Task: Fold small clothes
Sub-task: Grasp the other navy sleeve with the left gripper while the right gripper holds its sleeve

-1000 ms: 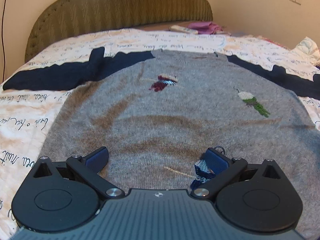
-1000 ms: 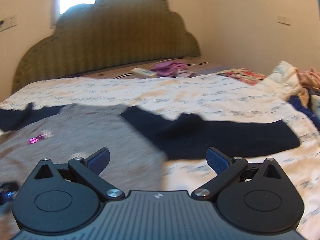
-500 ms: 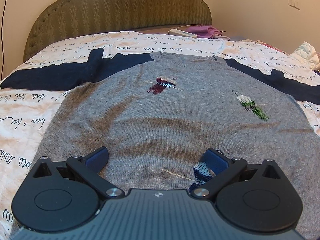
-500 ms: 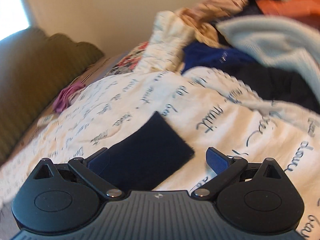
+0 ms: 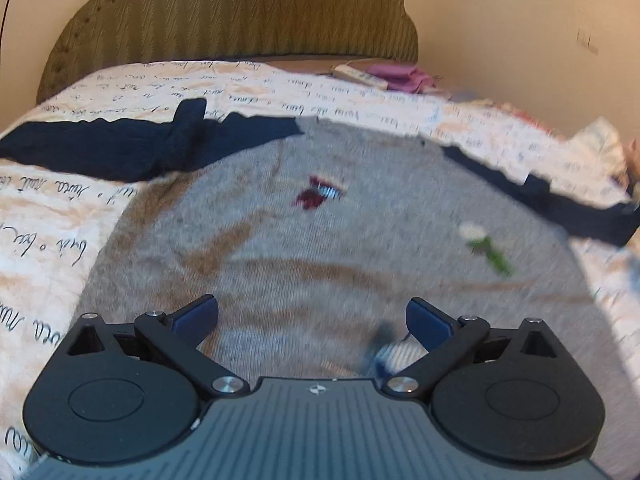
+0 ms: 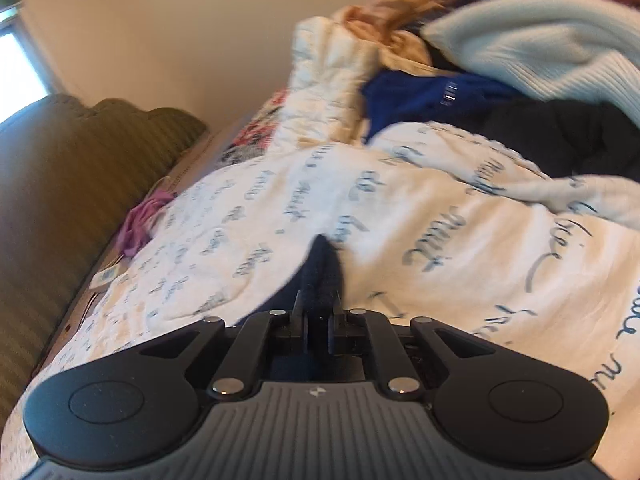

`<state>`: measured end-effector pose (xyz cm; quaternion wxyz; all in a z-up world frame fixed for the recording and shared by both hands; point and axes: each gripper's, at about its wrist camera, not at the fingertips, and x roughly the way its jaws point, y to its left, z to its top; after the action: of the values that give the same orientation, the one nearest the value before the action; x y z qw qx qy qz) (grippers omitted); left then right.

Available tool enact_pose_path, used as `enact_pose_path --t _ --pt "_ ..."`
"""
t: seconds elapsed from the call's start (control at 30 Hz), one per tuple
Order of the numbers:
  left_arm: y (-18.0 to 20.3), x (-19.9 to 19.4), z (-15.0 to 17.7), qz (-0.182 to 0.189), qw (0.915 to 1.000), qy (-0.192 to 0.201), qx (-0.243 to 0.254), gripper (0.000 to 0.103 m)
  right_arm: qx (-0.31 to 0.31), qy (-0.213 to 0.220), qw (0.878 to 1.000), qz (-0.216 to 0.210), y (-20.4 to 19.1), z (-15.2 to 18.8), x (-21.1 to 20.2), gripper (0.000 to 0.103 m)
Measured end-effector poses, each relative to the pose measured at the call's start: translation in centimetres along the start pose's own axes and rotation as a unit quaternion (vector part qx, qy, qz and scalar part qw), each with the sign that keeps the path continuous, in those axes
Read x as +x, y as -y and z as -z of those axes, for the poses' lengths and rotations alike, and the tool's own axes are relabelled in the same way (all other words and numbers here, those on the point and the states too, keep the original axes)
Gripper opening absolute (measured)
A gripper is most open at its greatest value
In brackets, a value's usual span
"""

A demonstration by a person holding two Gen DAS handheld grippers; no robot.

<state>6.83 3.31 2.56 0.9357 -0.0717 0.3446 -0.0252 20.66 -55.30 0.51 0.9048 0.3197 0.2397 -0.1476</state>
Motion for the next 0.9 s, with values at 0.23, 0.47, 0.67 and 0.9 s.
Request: enact_pose_path --t 0.23,0.47,0.67,0.9 --pt "-1.8 1.3 -6.7 0.145 0.9809 0.02 -0.128 0.102 -0.074 -0.037 0.985 -0.155 -10.8 4.7 -1.9 0.007" --pt "0.3 7.4 -8.4 0.228 0.9528 -0.044 -0.195 0.102 -0.073 -0.14 0.945 -0.285 -19.9 13.7 -0.2 0.008" --pt "2.2 10.8 -7.5 0.243 0.947 -0.087 -0.192 0.101 0.007 -0.151 0.951 -0.268 -18.3 16.7 0.0 0.059" --pt "5.1 15.1 -8.3 0.264 0.9346 -0.133 -0.197 0.095 0.027 -0.059 0.963 -0.261 -12.2 17.1 -3.3 0.063"
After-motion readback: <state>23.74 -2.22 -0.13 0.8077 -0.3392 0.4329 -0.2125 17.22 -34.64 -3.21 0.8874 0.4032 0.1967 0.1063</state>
